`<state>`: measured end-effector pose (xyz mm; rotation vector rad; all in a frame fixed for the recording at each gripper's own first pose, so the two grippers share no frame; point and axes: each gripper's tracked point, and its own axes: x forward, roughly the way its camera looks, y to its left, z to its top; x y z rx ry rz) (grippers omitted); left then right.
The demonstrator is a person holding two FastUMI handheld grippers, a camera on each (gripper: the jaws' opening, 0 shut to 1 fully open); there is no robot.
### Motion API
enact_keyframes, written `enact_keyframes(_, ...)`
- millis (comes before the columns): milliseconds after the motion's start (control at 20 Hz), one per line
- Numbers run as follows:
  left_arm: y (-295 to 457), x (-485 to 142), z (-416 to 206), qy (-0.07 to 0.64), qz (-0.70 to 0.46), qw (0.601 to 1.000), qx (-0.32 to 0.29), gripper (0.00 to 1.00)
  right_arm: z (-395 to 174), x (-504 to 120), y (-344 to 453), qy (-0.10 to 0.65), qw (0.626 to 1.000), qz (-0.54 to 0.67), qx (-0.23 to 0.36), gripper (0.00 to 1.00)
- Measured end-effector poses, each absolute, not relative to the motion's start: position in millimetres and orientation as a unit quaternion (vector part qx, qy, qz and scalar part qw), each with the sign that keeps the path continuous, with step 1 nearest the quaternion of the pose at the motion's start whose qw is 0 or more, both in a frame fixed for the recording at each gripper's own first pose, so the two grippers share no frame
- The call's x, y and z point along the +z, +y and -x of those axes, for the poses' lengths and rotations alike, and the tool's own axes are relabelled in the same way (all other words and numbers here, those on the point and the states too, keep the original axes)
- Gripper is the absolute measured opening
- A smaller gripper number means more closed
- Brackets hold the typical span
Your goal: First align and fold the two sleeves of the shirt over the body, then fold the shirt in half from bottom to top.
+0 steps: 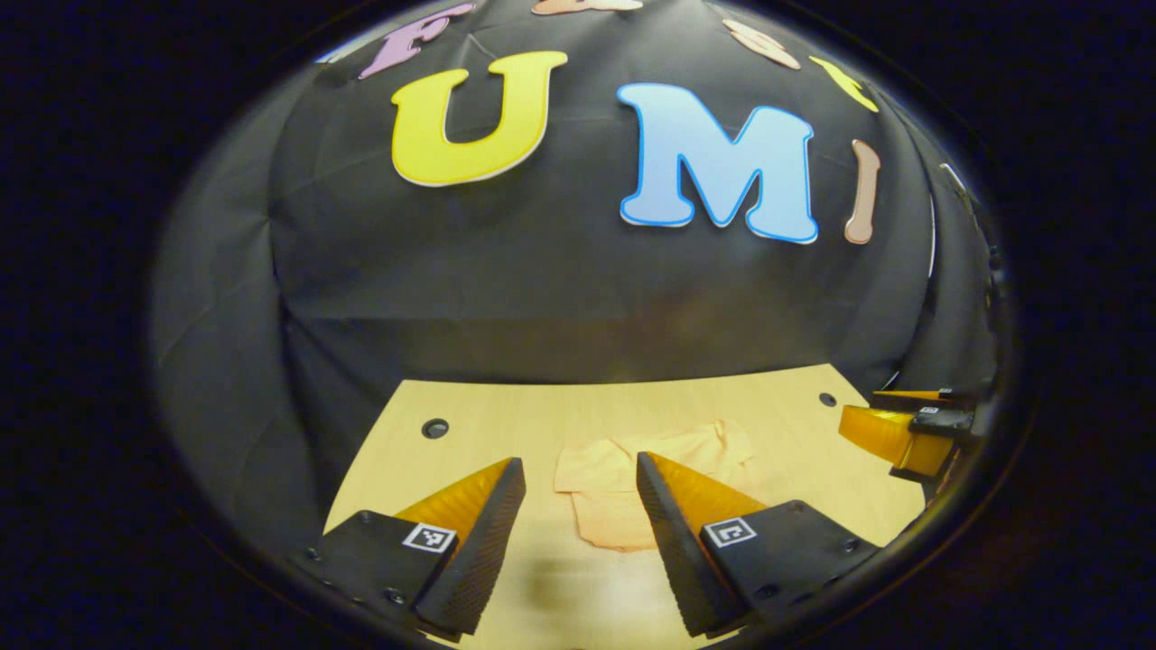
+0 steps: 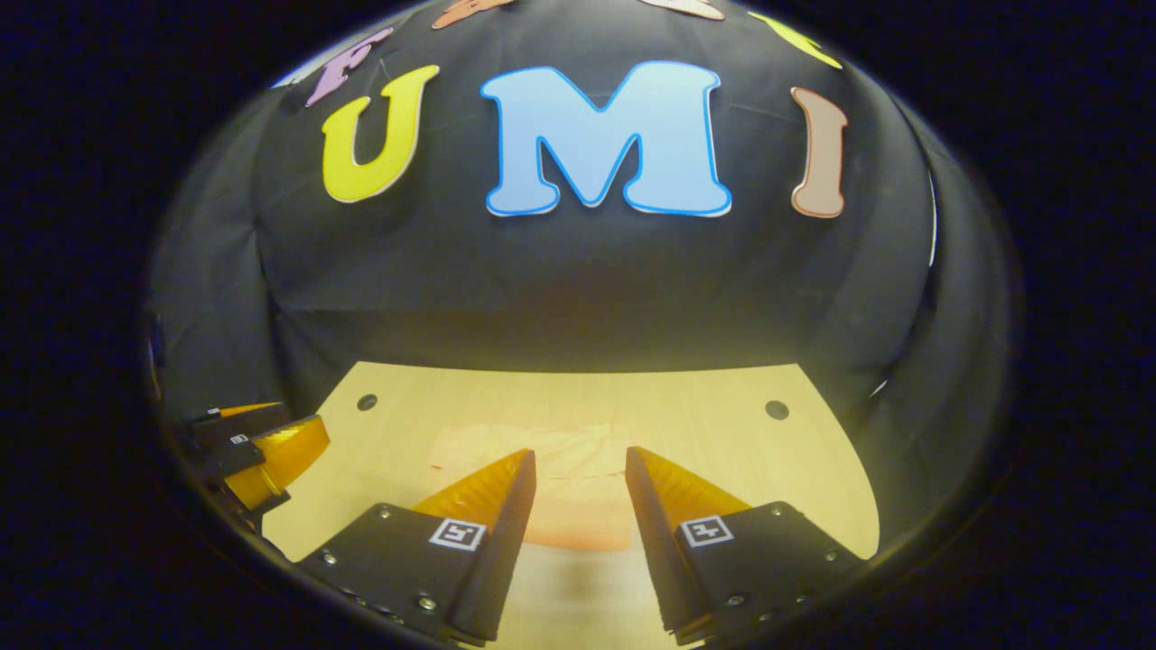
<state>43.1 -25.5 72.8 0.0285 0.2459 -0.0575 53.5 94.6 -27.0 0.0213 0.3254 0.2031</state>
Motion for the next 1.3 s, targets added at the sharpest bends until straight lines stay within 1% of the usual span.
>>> enact_keyframes(100, -23.9, 91.9, -19.4, 0.100, -0.021, 0.994, -0.028, 0.84, -36.9, -14.7, 92.9, 0.145, 0.983, -0.020, 0.107, 0.64)
enact_keyframes(150, -23.1, 99.7, -7.8, 0.090, -0.025, 0.995, -0.029, 0.85, -25.6, -8.1, 91.3, 0.137, 0.984, -0.024, 0.108, 0.60)
enact_keyframes(200, -25.4, 108.0, 4.1, 0.080, -0.029, 0.996, -0.029, 0.86, -15.7, -2.4, 89.3, 0.130, 0.985, -0.027, 0.109, 0.64)
enact_keyframes(400, -34.2, 134.9, 40.8, 0.036, -0.034, 0.998, -0.034, 0.86, 19.0, 15.0, 86.5, 0.089, 0.989, -0.036, 0.111, 0.64)
enact_keyframes(450, -36.0, 141.0, 49.9, 0.025, -0.033, 0.998, -0.036, 0.84, 28.1, 19.7, 85.7, 0.076, 0.990, -0.035, 0.113, 0.64)
enact_keyframes(500, -37.0, 145.5, 58.6, 0.015, -0.033, 0.999, -0.037, 0.86, 36.9, 22.5, 84.8, 0.063, 0.991, -0.031, 0.114, 0.60)
enact_keyframes(550, -37.9, 150.7, 65.3, 0.004, -0.033, 0.999, -0.038, 0.86, 44.3, 26.8, 84.5, 0.049, 0.992, -0.027, 0.116, 0.64)
enact_keyframes(650, -39.8, 161.6, 78.7, -0.018, -0.034, 0.999, -0.038, 0.86, 57.3, 34.0, 84.5, 0.027, 0.992, -0.023, 0.119, 0.64)
enact_keyframes(750, -40.2, 166.1, 86.0, -0.027, -0.041, 0.998, -0.037, 0.86, 64.6, 39.2, 84.9, 0.011, 0.993, -0.021, 0.119, 0.64)
enact_keyframes(800, -38.8, 166.9, 90.1, -0.030, -0.045, 0.998, -0.037, 0.86, 67.0, 40.2, 84.8, 0.009, 0.993, -0.019, 0.120, 0.60)
enact_keyframes(850, -40.3, 168.7, 92.8, -0.032, -0.046, 0.998, -0.038, 0.86, 69.1, 42.2, 86.6, 0.007, 0.992, -0.020, 0.121, 0.60)
enact_keyframes(900, -41.2, 169.6, 90.5, -0.033, -0.046, 0.998, -0.039, 0.86, 69.2, 43.6, 87.4, 0.004, 0.992, -0.021, 0.122, 0.64)
enact_keyframes(950, -42.0, 170.5, 90.3, -0.033, -0.046, 0.998, -0.040, 0.86, 69.9, 45.5, 88.2, 0.002, 0.992, -0.022, 0.122, 0.60)
enact_keyframes(1000, -42.8, 169.8, 89.7, -0.033, -0.046, 0.998, -0.042, 0.86, 70.6, 40.5, 87.8, -0.001, 0.993, -0.021, 0.120, 0.64)
enact_keyframes(1050, -43.5, 170.2, 89.8, -0.033, -0.045, 0.997, -0.043, 0.86, 68.7, 42.5, 89.2, -0.003, 0.993, -0.021, 0.118, 0.64)
enact_keyframes(1100, -42.5, 169.7, 90.3, -0.034, -0.045, 0.997, -0.045, 0.86, 67.5, 44.3, 90.7, -0.005, 0.993, -0.021, 0.115, 0.60)
enact_keyframes(1300, -37.1, 170.3, 84.4, -0.035, -0.047, 0.997, -0.047, 0.86, 64.6, 46.3, 93.0, -0.007, 0.994, -0.023, 0.110, 0.60)
